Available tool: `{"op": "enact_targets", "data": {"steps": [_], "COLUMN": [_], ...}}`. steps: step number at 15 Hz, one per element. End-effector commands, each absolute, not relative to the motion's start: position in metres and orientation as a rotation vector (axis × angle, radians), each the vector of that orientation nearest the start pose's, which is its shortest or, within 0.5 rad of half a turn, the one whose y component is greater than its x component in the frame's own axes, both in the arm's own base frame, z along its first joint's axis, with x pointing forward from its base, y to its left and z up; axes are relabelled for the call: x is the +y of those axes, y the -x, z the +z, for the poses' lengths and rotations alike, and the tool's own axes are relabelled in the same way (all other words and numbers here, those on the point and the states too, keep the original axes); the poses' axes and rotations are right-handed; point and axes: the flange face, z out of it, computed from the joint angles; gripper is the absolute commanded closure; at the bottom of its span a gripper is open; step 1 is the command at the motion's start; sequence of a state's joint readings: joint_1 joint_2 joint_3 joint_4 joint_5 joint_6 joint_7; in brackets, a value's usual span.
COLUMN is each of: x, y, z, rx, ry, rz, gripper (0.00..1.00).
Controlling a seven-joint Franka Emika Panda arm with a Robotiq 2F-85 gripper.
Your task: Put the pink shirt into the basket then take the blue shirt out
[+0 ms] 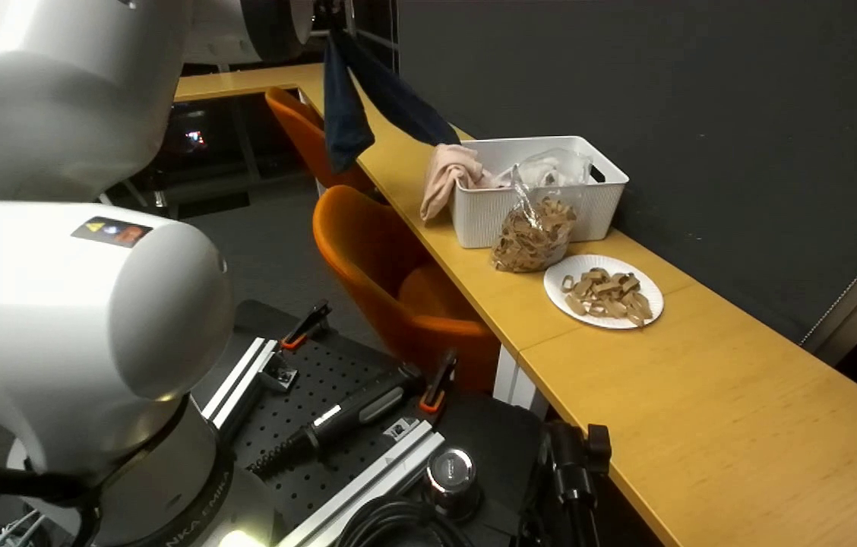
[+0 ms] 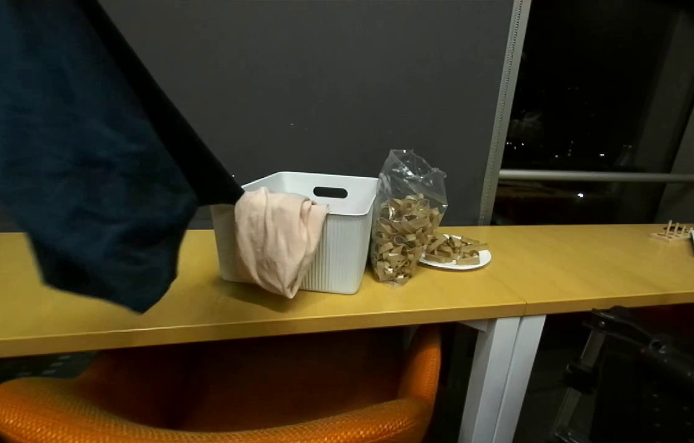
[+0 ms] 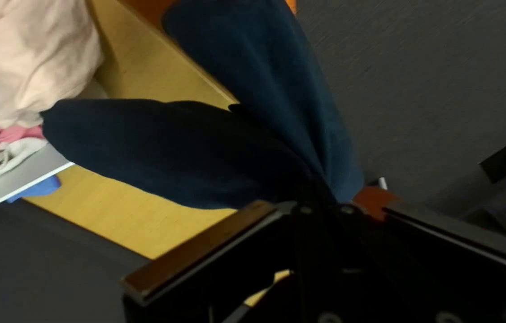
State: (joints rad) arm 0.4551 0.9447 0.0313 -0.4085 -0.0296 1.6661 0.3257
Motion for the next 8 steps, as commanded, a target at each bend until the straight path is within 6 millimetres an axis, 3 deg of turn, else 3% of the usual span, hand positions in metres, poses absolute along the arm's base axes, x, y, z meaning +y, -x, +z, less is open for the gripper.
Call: {"op": "enact_targets", "data": {"steps": [1, 8], "x": [0.381, 0.401], "y": [-0.676, -0.675], "z": [0.521, 0.432], "rx": [-0.197, -0.13], "ry": [2.924, 2.945], "rz": [-0.229, 0.055], "gripper": [0.99, 0.99]}}
